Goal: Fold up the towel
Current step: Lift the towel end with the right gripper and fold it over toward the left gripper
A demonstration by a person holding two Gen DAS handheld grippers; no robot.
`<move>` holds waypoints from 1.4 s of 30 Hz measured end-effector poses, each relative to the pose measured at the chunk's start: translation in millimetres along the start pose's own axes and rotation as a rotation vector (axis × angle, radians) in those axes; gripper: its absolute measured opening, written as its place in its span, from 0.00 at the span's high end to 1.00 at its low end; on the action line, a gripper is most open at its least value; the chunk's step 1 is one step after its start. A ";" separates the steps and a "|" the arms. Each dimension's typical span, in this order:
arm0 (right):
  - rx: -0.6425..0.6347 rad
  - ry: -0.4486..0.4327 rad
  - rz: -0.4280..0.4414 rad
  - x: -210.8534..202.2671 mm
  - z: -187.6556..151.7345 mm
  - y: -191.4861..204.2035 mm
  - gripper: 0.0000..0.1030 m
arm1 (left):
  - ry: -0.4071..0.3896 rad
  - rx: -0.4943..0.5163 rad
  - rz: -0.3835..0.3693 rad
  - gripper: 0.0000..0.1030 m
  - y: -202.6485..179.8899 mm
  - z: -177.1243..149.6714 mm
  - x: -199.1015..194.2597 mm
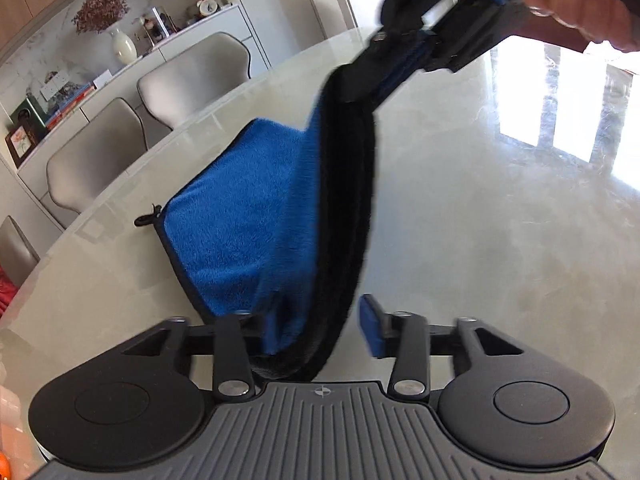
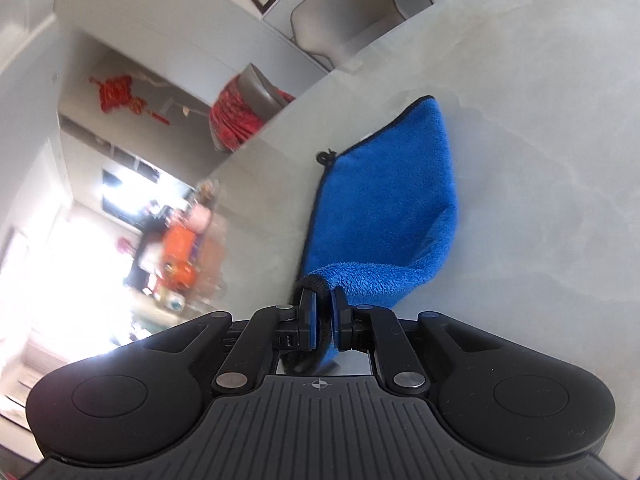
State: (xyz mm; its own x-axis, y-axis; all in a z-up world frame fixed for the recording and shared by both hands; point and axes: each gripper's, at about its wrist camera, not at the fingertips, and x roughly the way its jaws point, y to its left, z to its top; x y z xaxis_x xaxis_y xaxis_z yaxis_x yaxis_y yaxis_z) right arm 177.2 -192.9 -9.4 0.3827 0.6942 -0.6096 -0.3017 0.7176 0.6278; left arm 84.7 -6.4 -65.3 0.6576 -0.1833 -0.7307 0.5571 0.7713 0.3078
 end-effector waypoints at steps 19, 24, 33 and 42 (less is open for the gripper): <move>-0.989 0.103 -0.369 36.6 -88.5 87.1 0.49 | 0.012 -0.114 -0.114 0.89 45.4 29.6 -12.5; -1.009 0.093 -0.421 53.3 -94.4 81.3 0.75 | 0.022 -0.140 -0.124 0.89 50.1 29.9 -11.5; -0.881 -0.007 -0.351 39.1 -34.3 76.7 0.88 | -0.004 -0.036 -0.092 0.89 63.4 43.4 -14.7; -0.776 -0.021 -0.356 81.0 67.5 52.3 0.88 | -0.069 -0.035 -0.048 0.89 126.3 86.9 26.1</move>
State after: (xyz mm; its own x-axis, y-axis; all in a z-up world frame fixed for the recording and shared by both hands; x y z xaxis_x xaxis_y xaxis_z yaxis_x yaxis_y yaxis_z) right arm 251.4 -102.9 6.7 0.5822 0.4241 -0.6937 -0.6698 0.7338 -0.1136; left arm 216.2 33.3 7.5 0.6646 -0.2608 -0.7002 0.5716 0.7811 0.2516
